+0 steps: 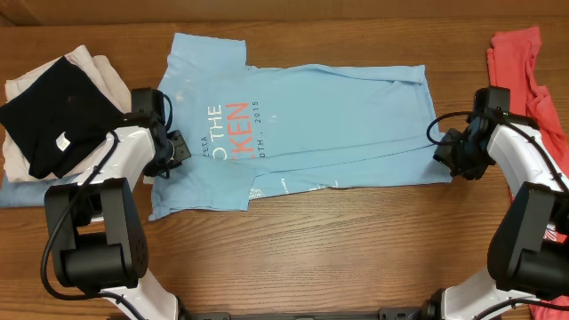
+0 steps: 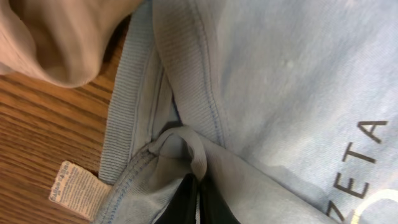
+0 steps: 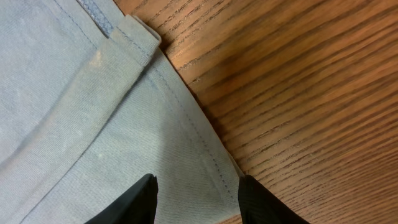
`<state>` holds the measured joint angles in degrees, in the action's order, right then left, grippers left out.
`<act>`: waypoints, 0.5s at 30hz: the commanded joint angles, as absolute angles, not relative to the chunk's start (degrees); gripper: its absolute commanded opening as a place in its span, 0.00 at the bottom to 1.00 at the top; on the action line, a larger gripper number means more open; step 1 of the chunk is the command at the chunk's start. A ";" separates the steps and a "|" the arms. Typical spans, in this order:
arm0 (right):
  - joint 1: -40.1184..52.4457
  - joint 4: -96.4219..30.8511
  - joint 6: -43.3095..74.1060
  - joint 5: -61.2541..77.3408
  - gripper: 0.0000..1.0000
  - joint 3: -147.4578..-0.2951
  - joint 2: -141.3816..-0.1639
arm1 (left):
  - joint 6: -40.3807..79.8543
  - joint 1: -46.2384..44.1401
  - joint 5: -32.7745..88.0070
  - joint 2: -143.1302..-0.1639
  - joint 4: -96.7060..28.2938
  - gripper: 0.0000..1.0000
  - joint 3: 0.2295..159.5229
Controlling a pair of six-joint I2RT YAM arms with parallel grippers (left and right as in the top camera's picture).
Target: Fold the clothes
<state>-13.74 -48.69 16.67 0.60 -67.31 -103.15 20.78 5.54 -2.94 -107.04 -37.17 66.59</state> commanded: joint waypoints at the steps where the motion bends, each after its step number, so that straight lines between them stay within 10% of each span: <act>1: -13.56 -48.34 16.45 0.03 0.46 -67.11 -103.07 | 19.51 6.90 -0.01 -106.32 -37.47 0.04 68.73; 15: -13.56 -47.03 16.47 0.05 0.46 -67.11 -103.07 | 17.74 12.10 6.96 -104.33 -37.17 0.04 68.90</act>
